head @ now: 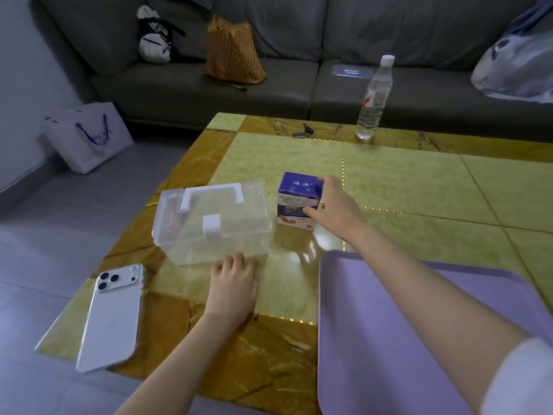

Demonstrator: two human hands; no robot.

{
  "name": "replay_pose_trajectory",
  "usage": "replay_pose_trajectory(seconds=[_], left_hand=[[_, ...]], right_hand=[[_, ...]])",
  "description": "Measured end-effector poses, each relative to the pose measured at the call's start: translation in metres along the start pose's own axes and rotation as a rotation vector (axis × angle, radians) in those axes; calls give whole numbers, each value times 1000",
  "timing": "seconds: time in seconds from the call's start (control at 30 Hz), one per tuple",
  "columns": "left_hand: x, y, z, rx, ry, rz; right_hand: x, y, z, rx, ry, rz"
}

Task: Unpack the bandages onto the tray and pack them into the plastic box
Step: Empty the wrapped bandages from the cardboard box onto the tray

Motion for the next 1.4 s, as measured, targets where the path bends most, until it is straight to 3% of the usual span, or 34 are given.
replay_pose_trajectory(seconds=[0.17, 0.3, 0.53, 0.77, 0.9, 1.1, 1.4], left_hand=[[-3, 6, 17, -15, -35, -9], [-3, 11, 35, -38, -97, 67], [-4, 3, 38, -28, -181, 129], [0, -7, 19, -28, -232, 121], [2, -8, 9, -37, -231, 107], [4, -8, 3, -43, -214, 83], [0, -3, 19, -77, -236, 201]], right_hand=[[-3, 0, 9, -11, -60, 160], [1, -13, 31, -47, -84, 39], [-12, -13, 40, 75, 2, -172], [11, -2, 23, 226, -161, -419], [21, 2, 10, 255, -134, -535], [26, 7, 5, 199, -96, -342], [18, -2, 68, 56, -176, -277]])
Point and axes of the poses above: each hand's wrist, its own z-axis away from the middle knuckle, its own x-axis out of the palm, y = z × x, the point moved 8 cm from there along -z, towards the middle knuckle, and after that the axes turned 9 degrees about z, right-handed, at the moved point
